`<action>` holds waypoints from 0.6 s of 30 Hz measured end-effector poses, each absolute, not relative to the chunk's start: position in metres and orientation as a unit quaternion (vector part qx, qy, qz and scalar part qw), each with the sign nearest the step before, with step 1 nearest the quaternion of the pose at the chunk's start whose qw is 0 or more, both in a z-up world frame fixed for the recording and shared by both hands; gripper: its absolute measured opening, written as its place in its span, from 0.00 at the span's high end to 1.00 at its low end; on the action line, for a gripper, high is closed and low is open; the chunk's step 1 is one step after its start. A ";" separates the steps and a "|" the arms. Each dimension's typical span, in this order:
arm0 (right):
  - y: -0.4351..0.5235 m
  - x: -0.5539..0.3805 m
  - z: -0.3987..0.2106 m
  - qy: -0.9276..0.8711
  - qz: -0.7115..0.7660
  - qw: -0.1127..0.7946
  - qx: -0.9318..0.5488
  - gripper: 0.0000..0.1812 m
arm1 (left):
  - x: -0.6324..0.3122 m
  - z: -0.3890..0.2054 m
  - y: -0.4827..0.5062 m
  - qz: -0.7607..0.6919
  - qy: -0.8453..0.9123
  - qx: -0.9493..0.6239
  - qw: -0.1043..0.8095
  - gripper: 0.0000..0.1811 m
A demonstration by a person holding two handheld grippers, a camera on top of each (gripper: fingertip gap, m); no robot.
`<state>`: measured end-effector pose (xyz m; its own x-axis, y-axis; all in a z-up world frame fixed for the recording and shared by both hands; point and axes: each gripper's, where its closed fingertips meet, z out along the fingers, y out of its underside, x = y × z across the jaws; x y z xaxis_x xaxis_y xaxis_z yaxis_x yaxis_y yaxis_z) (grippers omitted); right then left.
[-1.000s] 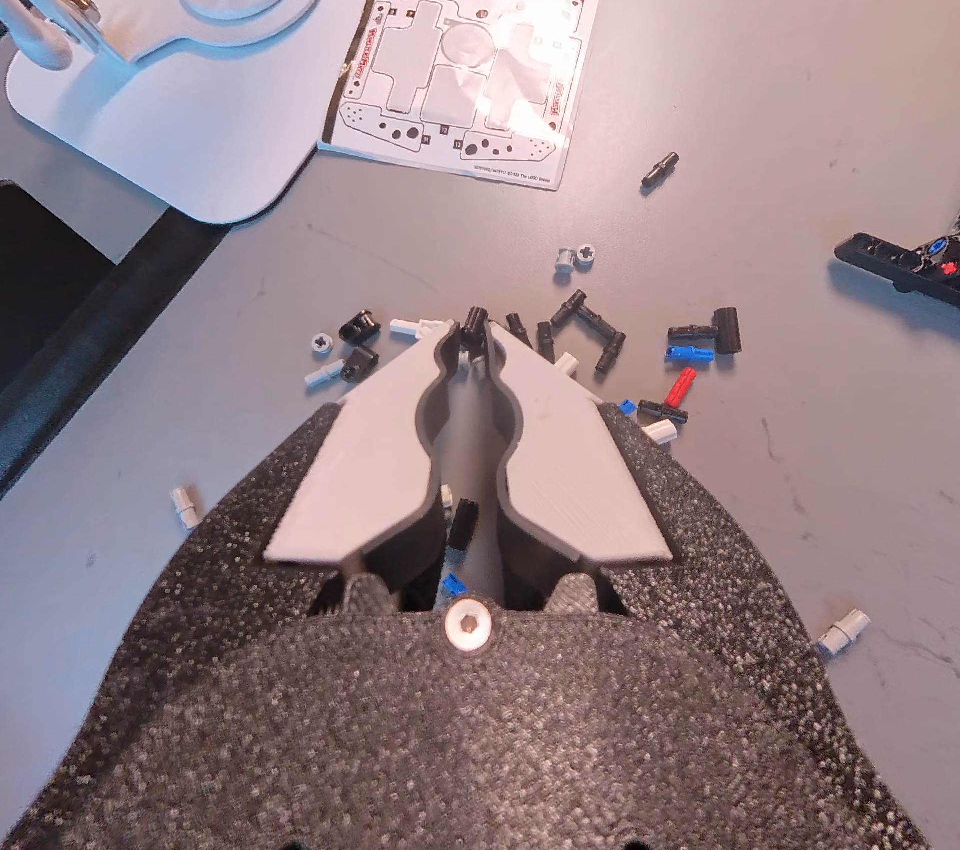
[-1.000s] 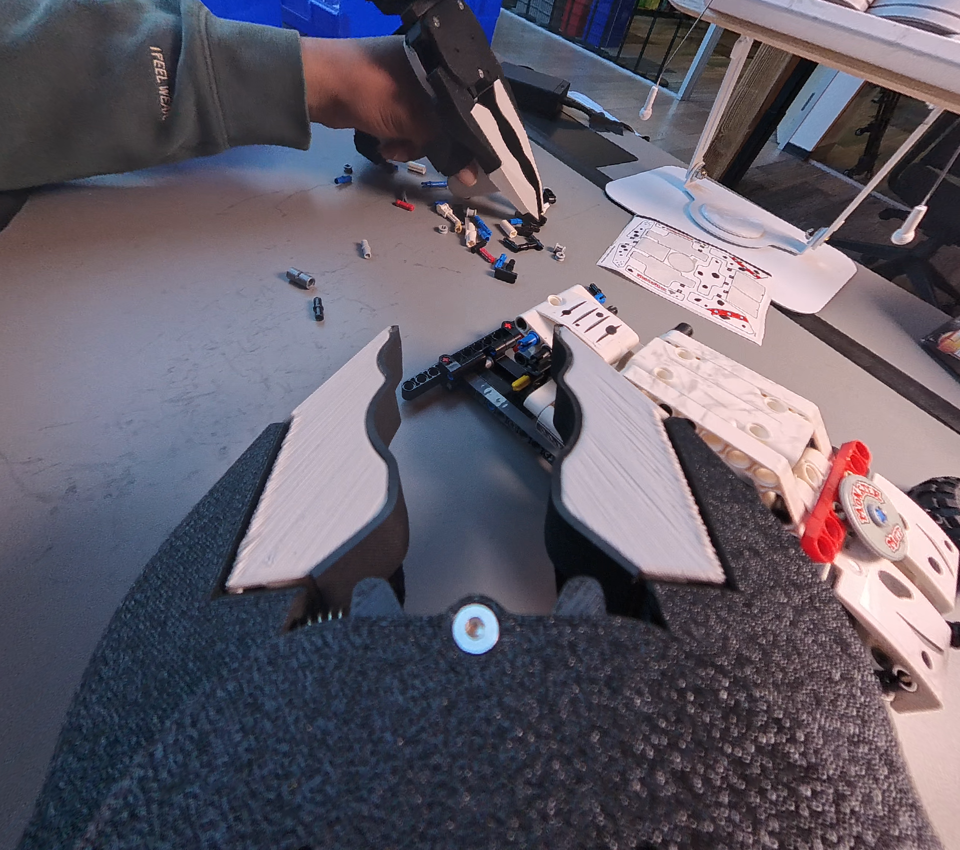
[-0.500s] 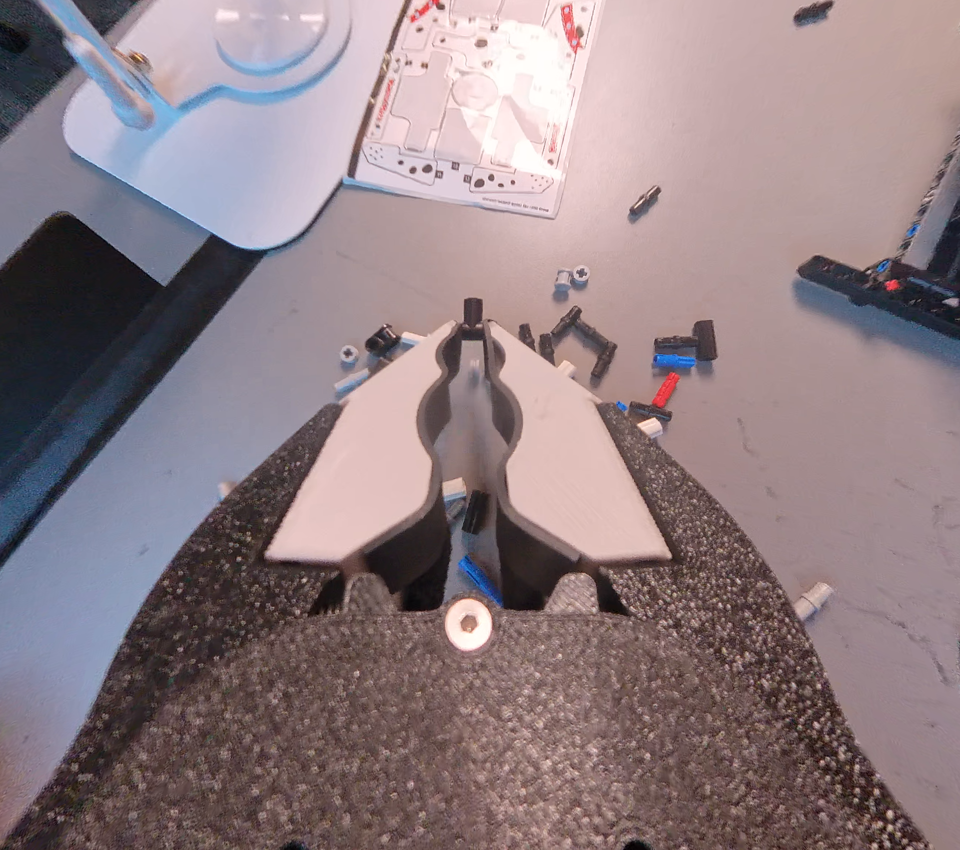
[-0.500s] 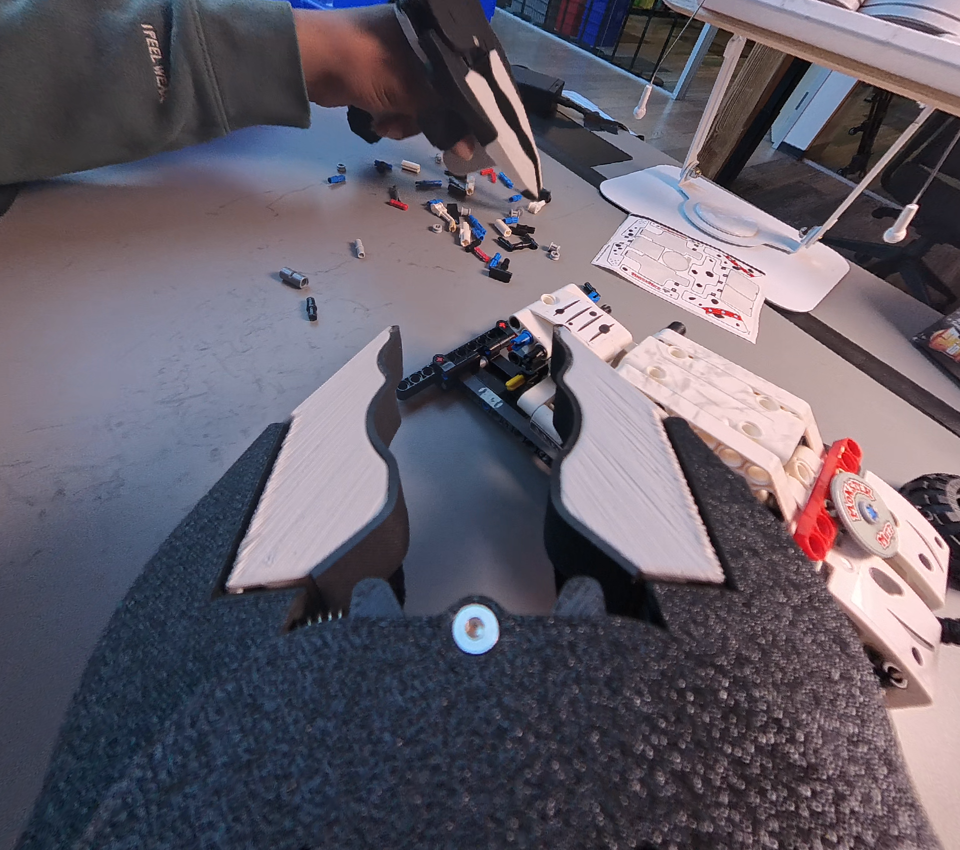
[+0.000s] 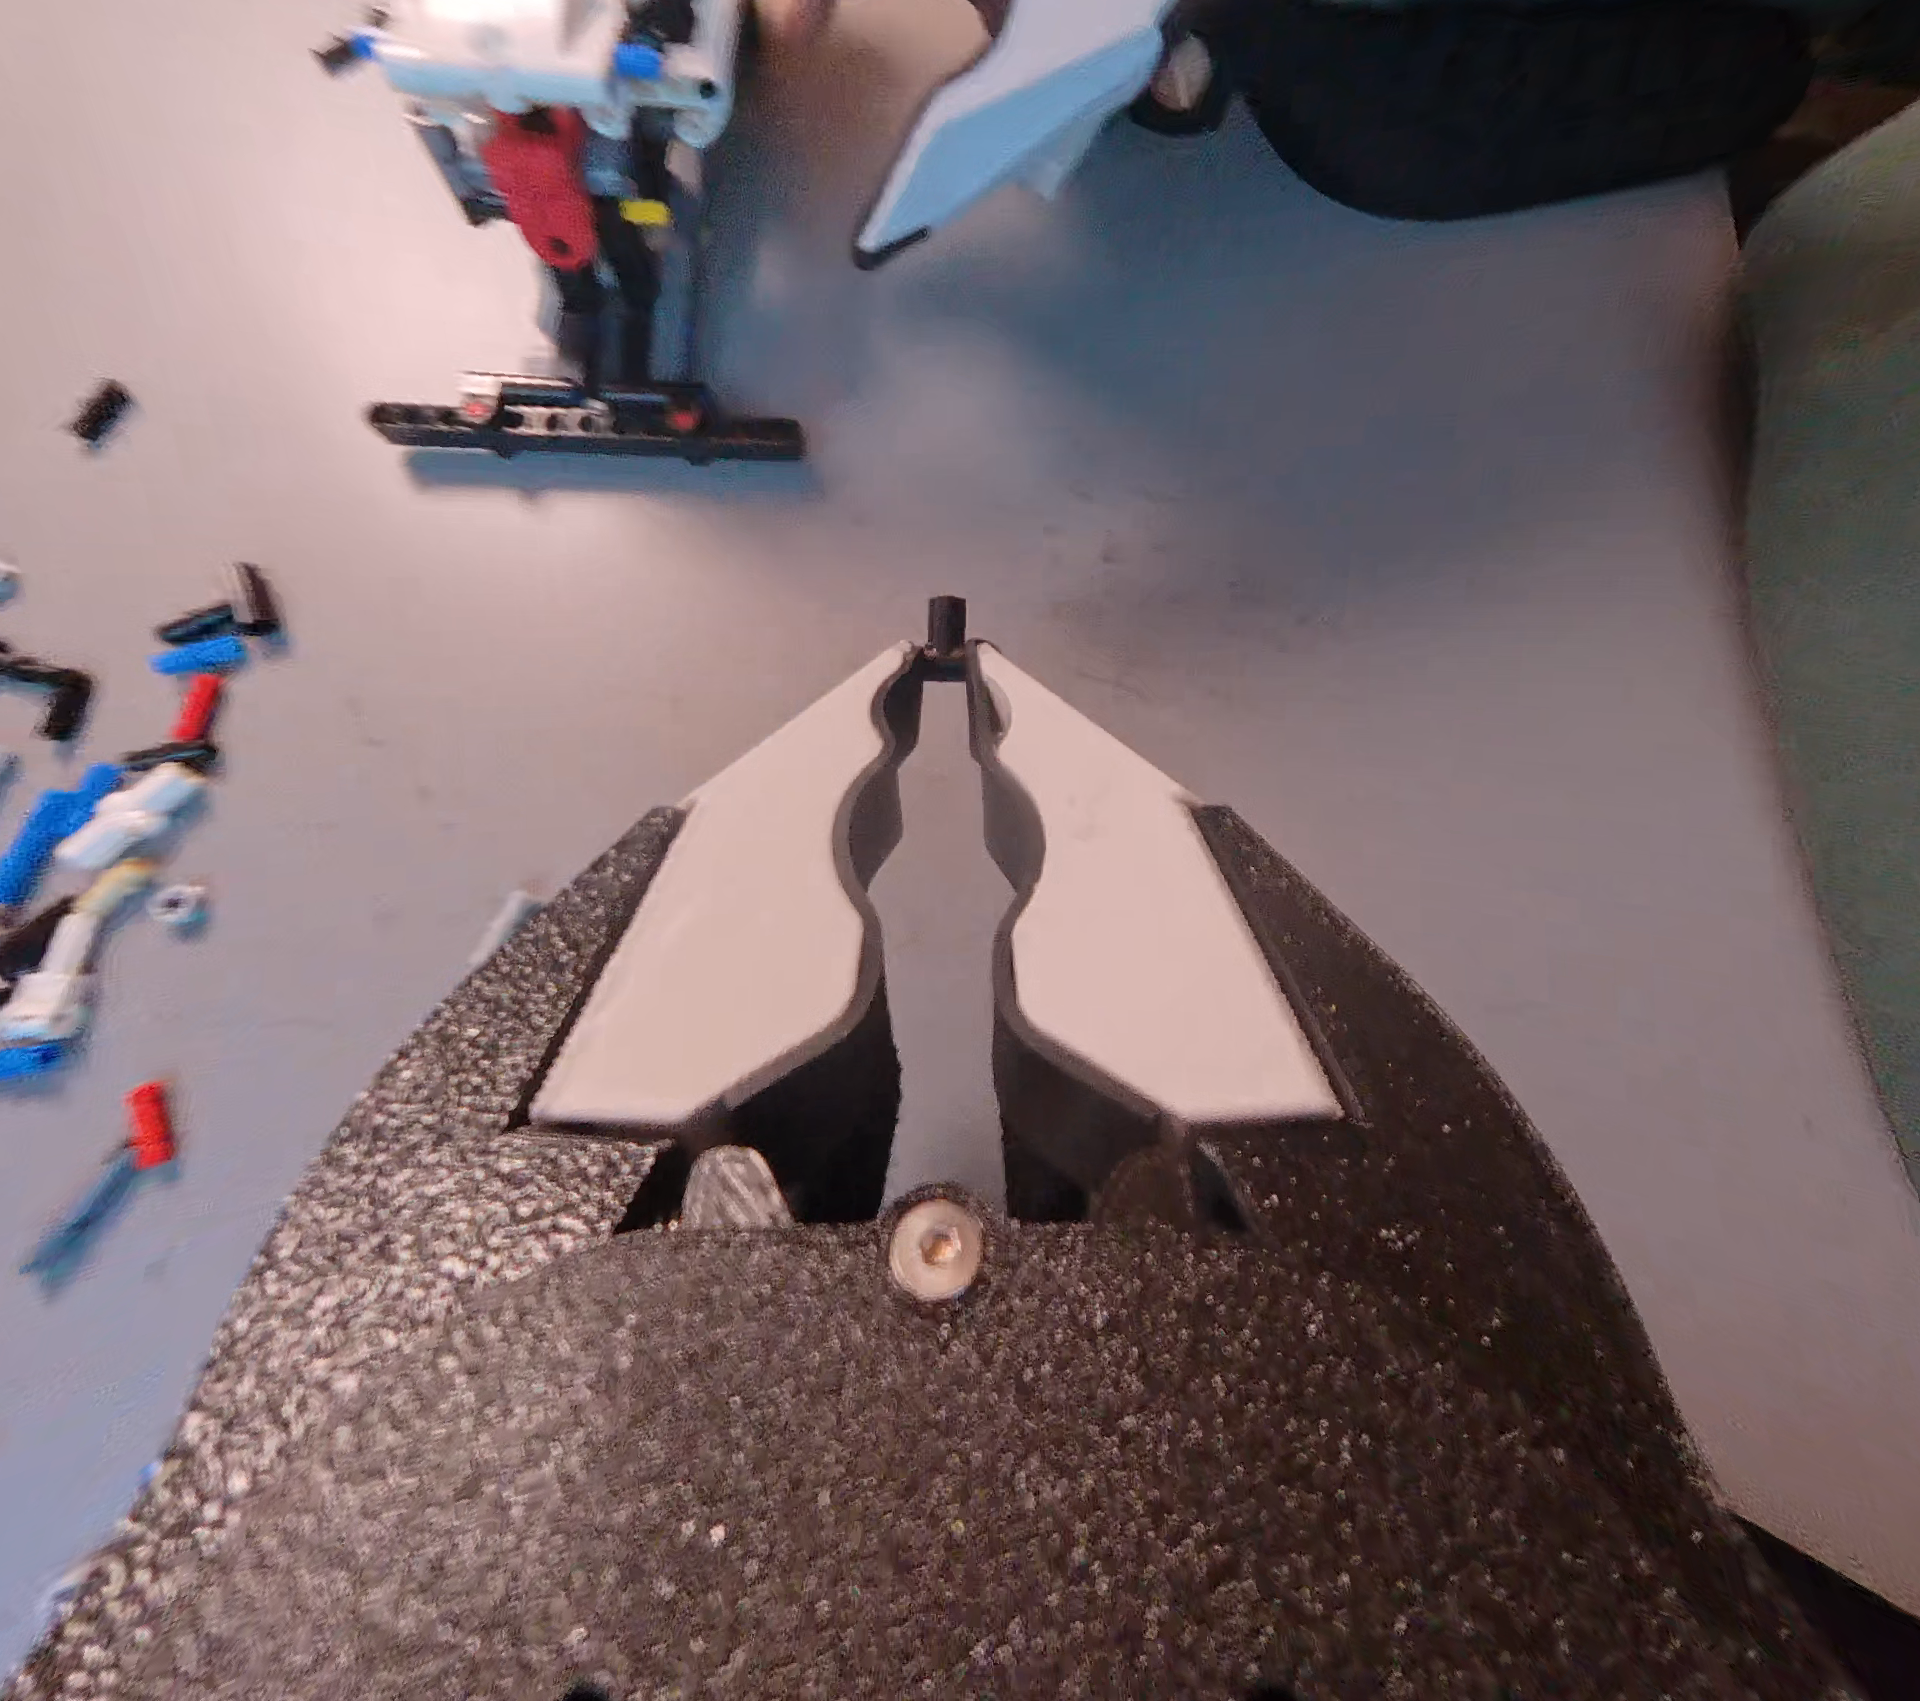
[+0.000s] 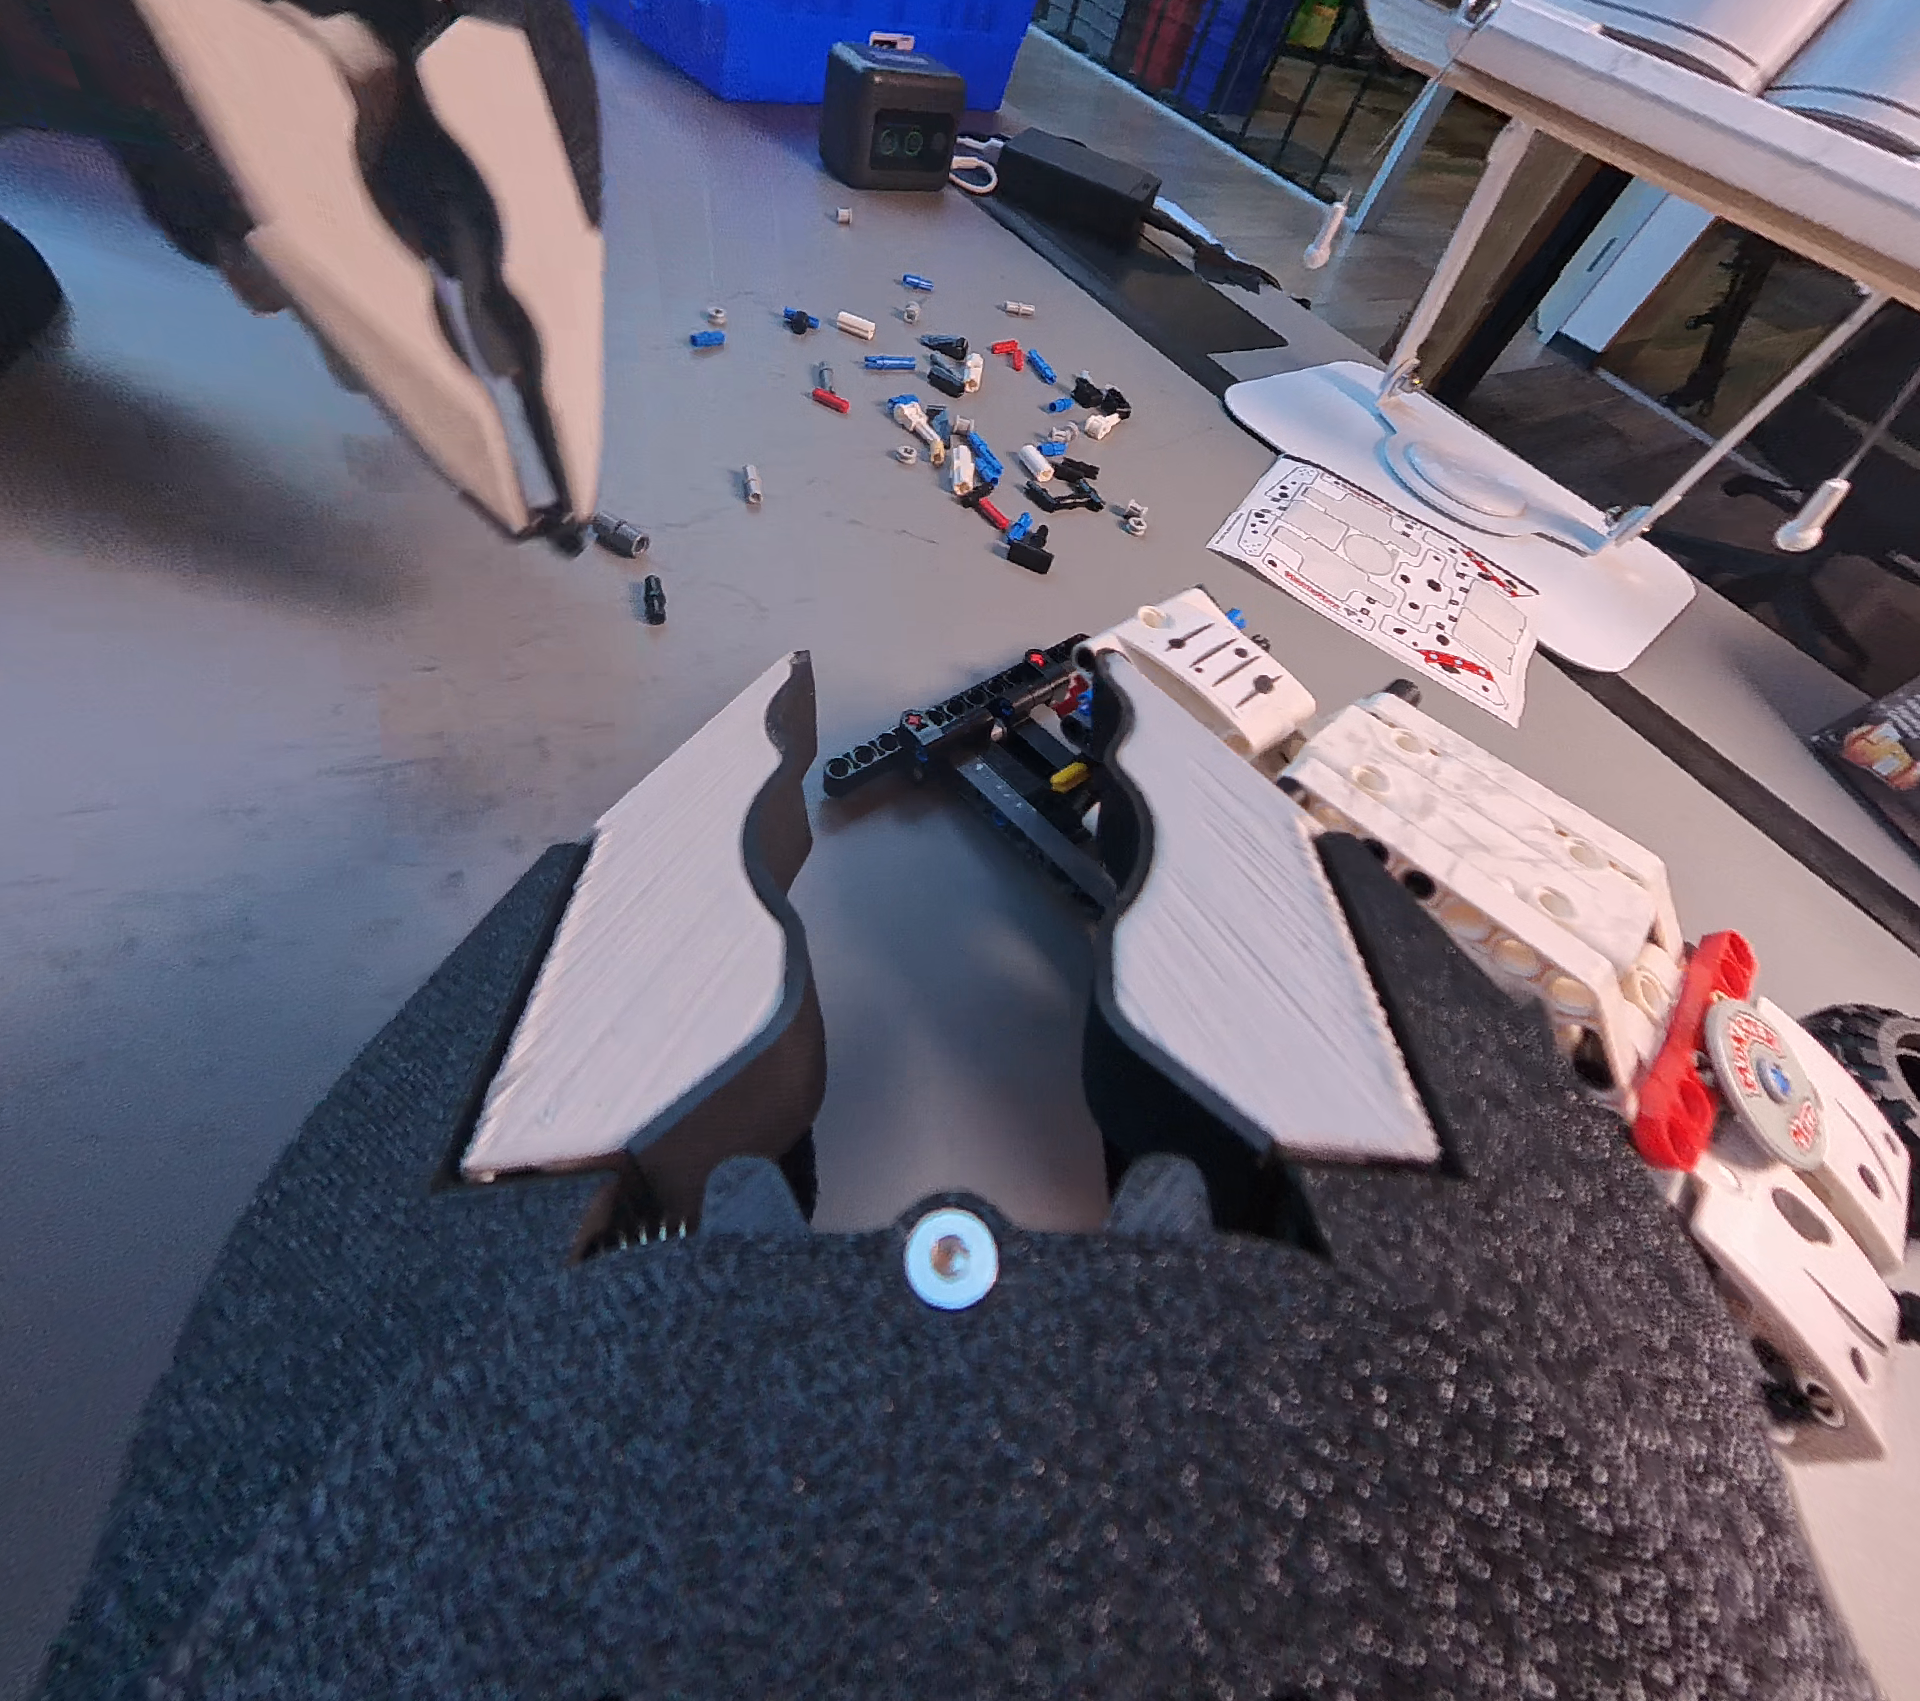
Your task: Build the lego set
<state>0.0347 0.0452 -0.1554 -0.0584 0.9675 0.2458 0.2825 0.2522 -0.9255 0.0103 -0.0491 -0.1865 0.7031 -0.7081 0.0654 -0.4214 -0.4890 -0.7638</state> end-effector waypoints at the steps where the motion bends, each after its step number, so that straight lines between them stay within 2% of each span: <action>1: 0.043 0.034 -0.157 -0.638 0.355 0.476 -0.490 0.71 | 0.018 -0.195 -0.056 -0.193 0.344 -0.841 0.370 0.96; 6: 0.037 0.033 -0.159 -0.656 0.332 0.493 -0.466 0.73 | 0.031 -0.218 -0.068 -0.175 0.380 -0.845 0.335 0.96; 18: 0.030 0.030 -0.167 -0.685 0.282 0.512 -0.435 0.74 | 0.023 -0.226 -0.071 -0.141 0.399 -0.845 0.326 0.94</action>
